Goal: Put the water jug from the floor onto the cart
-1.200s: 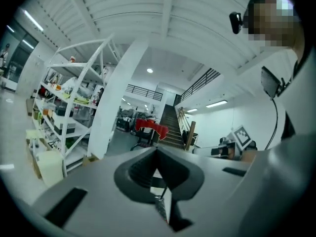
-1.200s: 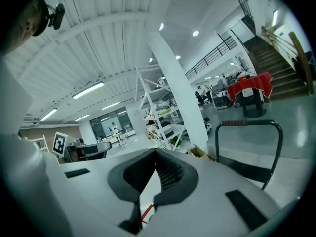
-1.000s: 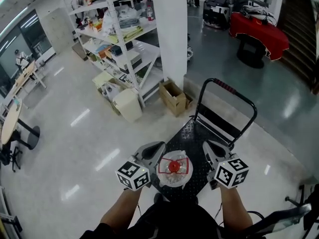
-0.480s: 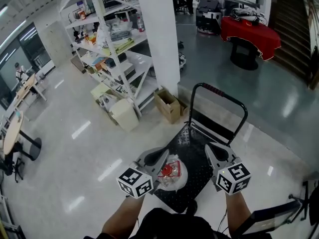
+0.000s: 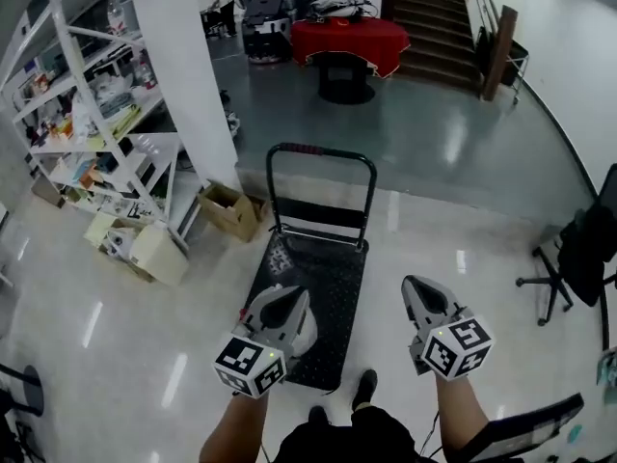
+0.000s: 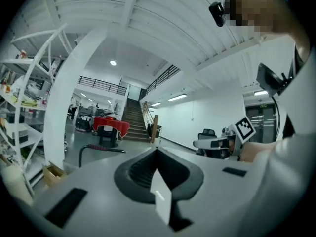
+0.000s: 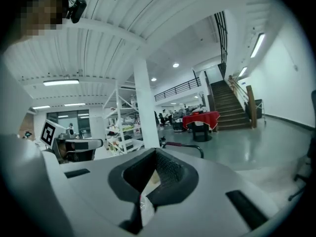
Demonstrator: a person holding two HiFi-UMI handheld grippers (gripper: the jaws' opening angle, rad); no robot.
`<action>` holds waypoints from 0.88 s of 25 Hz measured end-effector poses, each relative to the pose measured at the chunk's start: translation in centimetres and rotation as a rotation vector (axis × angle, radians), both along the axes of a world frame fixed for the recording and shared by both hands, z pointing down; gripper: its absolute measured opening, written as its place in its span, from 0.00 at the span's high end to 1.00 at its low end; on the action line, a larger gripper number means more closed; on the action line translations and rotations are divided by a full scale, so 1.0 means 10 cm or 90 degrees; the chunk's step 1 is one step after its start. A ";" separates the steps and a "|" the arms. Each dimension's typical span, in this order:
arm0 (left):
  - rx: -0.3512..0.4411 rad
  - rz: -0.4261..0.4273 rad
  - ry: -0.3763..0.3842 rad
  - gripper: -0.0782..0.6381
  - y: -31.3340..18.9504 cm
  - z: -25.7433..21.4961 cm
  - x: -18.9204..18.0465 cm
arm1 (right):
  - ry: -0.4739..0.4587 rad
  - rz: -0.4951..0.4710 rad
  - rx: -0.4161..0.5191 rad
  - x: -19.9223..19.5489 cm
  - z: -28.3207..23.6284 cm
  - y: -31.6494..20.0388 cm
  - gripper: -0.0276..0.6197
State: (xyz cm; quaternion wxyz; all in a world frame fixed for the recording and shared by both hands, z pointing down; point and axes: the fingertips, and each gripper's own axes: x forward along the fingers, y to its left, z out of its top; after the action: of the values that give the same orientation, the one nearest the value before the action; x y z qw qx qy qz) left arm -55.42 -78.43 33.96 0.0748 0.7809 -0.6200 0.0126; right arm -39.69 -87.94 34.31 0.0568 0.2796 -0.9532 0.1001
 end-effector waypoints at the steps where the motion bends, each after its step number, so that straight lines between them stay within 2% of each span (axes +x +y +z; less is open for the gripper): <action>1: -0.004 0.022 0.008 0.89 0.02 0.00 0.18 | 0.015 0.019 0.007 0.22 -0.02 0.10 0.95; 4: 0.005 0.091 -0.001 0.89 0.07 -0.11 0.77 | 0.029 0.086 0.022 0.89 -0.13 0.34 0.95; 7: 0.021 0.094 -0.019 0.89 0.21 -0.23 1.25 | 0.020 0.132 0.012 1.44 -0.13 0.56 0.95; 10: 0.028 0.070 -0.072 0.89 0.39 -0.23 1.76 | 0.003 0.131 0.009 1.95 -0.12 0.80 0.95; 14: 0.019 0.083 -0.036 0.89 0.64 -0.23 2.48 | -0.026 0.109 0.012 2.58 -0.20 1.06 0.95; 17: 0.014 0.102 -0.031 0.89 0.85 -0.26 2.99 | 0.020 0.119 0.055 3.00 -0.22 1.23 0.95; 22: 0.001 0.103 -0.036 0.89 1.29 -0.20 3.33 | -0.008 0.108 0.043 3.28 -0.20 1.75 0.95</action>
State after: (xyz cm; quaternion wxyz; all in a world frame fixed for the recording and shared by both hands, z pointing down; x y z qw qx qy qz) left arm -22.16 -65.53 32.00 0.0553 0.8280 -0.5565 0.0400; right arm -6.92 -70.41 32.27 0.0330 0.3608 -0.9291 0.0739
